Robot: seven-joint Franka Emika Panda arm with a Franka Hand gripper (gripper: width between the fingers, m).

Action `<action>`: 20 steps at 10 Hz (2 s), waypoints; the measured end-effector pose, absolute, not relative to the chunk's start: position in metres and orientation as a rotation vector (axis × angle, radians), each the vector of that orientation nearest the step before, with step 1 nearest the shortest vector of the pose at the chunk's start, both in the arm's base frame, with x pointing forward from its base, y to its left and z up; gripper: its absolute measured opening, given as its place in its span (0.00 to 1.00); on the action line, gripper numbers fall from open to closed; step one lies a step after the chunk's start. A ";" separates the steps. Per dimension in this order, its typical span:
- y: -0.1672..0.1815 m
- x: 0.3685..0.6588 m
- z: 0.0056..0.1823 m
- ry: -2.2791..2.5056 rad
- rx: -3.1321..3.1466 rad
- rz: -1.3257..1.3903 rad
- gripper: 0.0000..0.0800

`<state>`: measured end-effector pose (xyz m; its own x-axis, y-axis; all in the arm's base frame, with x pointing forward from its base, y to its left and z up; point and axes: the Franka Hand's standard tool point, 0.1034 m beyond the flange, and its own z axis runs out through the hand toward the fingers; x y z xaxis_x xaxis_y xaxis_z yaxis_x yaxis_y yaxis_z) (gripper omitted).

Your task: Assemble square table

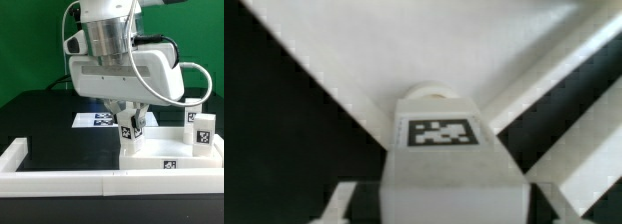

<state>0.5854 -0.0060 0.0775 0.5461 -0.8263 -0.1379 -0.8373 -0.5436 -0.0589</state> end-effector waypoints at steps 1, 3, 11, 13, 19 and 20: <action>-0.002 0.585 0.077 1.539 -2.604 0.154 0.36; -0.001 0.585 0.077 1.722 -2.496 0.165 0.36; 0.003 0.585 0.074 1.404 -2.676 0.114 0.80; 0.001 0.585 0.075 1.052 -2.824 0.089 0.81; 0.011 0.587 0.075 0.362 -3.033 0.027 0.81; 0.011 0.588 0.073 0.242 -3.057 -0.003 0.81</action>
Offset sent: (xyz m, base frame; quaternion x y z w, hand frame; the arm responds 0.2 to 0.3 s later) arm -0.0057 0.0010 -0.0052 -0.0027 0.0133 0.1324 0.9911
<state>0.5877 0.0107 0.0732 0.9875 -0.1575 -0.0037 -0.1573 -0.9847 -0.0752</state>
